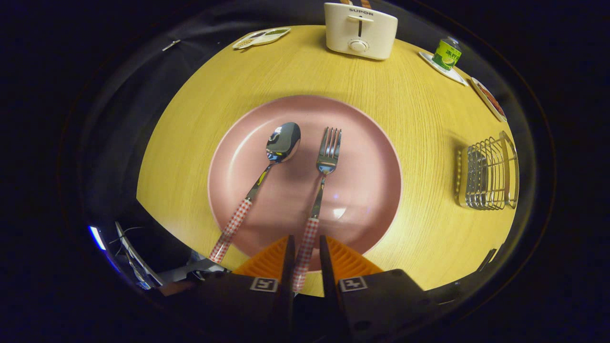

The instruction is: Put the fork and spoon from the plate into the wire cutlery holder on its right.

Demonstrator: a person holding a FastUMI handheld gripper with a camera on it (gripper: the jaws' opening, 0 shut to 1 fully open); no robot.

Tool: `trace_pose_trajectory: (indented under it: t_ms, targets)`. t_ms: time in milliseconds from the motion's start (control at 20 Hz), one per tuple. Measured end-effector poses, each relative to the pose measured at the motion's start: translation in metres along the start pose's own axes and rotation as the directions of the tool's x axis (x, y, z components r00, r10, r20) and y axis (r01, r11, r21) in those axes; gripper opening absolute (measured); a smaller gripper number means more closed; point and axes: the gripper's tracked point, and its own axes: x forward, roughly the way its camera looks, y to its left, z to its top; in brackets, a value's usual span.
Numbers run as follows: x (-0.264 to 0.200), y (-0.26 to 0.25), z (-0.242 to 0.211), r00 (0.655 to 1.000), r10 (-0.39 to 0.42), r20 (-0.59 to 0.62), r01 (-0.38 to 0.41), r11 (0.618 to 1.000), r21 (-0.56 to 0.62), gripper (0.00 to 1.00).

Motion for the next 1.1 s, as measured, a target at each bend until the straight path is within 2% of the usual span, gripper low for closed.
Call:
trace_pose_trajectory:
  t_ms: [50, 200, 350, 500, 700, 800, 900, 1000, 1100]
  targets:
    - [-0.003, -0.003, 0.0, 1.0, -0.004, -0.003, 0.004, 1.0, 0.001, 0.21]
    - [-0.005, -0.004, 0.007, 1.0, 0.019, 0.022, -0.019, 1.0, 0.019, 0.13]
    - [-0.026, -0.012, 0.017, 0.997, 0.049, 0.055, -0.05, 0.999, 0.012, 0.13]
    - [-0.065, -0.029, 0.028, 0.992, 0.079, 0.102, -0.074, 0.996, -0.05, 0.13]
    - [-0.13, -0.086, 0.038, 0.992, 0.073, 0.104, -0.062, 0.993, -0.103, 0.13]
    - [-0.161, -0.125, 0.032, 0.998, 0.048, 0.047, -0.044, 0.995, -0.092, 0.13]
    - [-0.179, -0.169, 0.021, 0.999, -0.014, -0.038, 0.009, 0.991, -0.133, 0.13]
    - [-0.19, -0.208, 0.009, 0.987, -0.081, -0.138, 0.057, 0.984, -0.167, 0.13]
    - [-0.191, -0.229, 0.008, 0.97, -0.093, -0.224, 0.059, 0.986, -0.154, 0.13]
